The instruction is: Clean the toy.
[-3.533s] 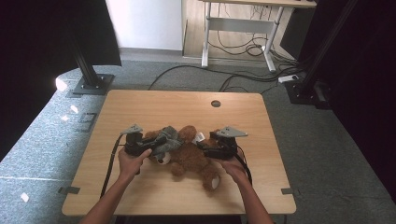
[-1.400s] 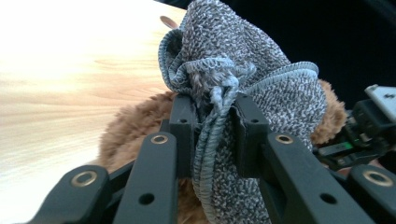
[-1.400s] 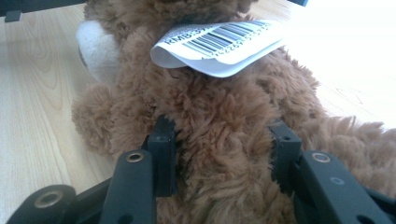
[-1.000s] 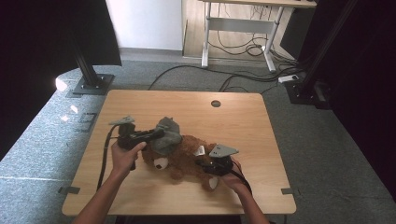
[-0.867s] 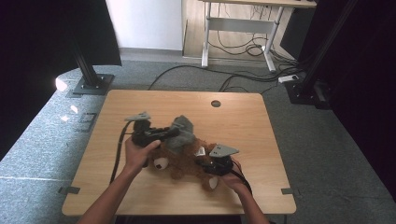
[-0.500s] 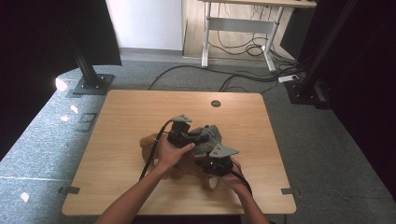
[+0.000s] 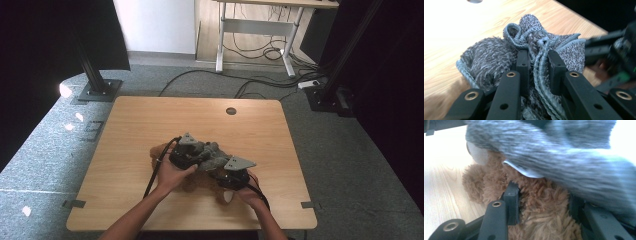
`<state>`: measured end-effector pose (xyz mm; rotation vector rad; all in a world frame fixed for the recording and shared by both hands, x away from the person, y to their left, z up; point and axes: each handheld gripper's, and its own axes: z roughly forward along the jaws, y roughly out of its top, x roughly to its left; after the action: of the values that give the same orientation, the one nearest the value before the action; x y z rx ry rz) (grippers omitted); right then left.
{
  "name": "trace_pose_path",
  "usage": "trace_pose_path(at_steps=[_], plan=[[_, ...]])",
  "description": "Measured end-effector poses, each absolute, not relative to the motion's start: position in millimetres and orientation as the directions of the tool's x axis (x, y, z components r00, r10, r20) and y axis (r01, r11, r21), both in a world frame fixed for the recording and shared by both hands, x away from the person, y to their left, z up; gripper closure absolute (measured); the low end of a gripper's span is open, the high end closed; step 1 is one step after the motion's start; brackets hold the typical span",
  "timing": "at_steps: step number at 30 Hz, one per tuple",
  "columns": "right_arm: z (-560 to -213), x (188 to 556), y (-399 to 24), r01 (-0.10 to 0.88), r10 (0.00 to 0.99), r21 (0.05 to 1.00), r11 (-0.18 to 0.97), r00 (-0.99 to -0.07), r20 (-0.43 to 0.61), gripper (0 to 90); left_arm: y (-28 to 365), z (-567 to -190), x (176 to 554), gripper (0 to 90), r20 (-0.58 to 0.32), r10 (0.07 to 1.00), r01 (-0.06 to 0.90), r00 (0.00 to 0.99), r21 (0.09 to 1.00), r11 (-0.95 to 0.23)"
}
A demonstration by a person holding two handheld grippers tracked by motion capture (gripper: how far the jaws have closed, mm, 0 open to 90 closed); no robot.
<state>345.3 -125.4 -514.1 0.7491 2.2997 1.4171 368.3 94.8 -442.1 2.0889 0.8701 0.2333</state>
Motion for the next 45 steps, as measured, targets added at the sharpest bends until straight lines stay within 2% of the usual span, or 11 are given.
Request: trace_pose_path(at_steps=[6,13,17,20,25,28,31,34,38,45], plan=[[-513.7,345.8,-125.8,0.258,0.597,0.898,0.356,-0.802,-0.006,57.8,124.7,-442.4,362.4,75.0,-0.128,0.675,0.504,0.726,0.767,-0.397],[-514.9,346.5,-126.8,0.252,0.592,0.904,0.346,-0.806,-0.002,59.0,171.4,-427.2,365.6,74.8,-0.150,0.737,0.516,0.659,0.803,-0.298],[-515.7,346.7,-127.0,0.252,0.586,0.906,0.340,-0.810,0.005,59.1,188.4,-424.5,372.1,74.4,-0.203,0.739,0.546,0.642,0.798,-0.255],[-515.7,346.8,-126.3,0.252,0.585,0.906,0.341,-0.811,0.006,59.2,179.8,-422.6,370.3,74.1,-0.236,0.711,0.545,0.663,0.802,-0.243],[-515.8,346.6,-126.5,0.251,0.584,0.905,0.343,-0.812,0.004,59.3,139.1,-407.8,366.5,73.8,-0.260,0.620,0.508,0.740,0.821,-0.262],[-515.7,346.1,-126.1,0.247,0.577,0.904,0.349,-0.817,0.001,59.3,108.2,-404.5,366.8,73.6,-0.234,0.593,0.486,0.770,0.818,-0.309],[-515.8,345.7,-125.9,0.245,0.578,0.904,0.350,-0.816,-0.002,59.3,78.8,-416.7,375.6,73.6,-0.220,0.585,0.498,0.781,0.784,-0.370],[-516.1,345.3,-126.7,0.244,0.575,0.904,0.352,-0.818,-0.003,59.3,71.6,-432.6,383.1,73.5,-0.238,0.587,0.531,0.774,0.748,-0.398],[-516.3,345.4,-127.6,0.245,0.570,0.902,0.355,-0.822,-0.001,59.4,93.3,-436.2,380.1,73.7,-0.241,0.597,0.534,0.765,0.756,-0.380],[-516.2,345.2,-127.2,0.242,0.569,0.904,0.353,-0.822,-0.002,59.5,171.5,-431.9,375.7,73.7,-0.288,0.666,0.574,0.688,0.777,-0.257]])
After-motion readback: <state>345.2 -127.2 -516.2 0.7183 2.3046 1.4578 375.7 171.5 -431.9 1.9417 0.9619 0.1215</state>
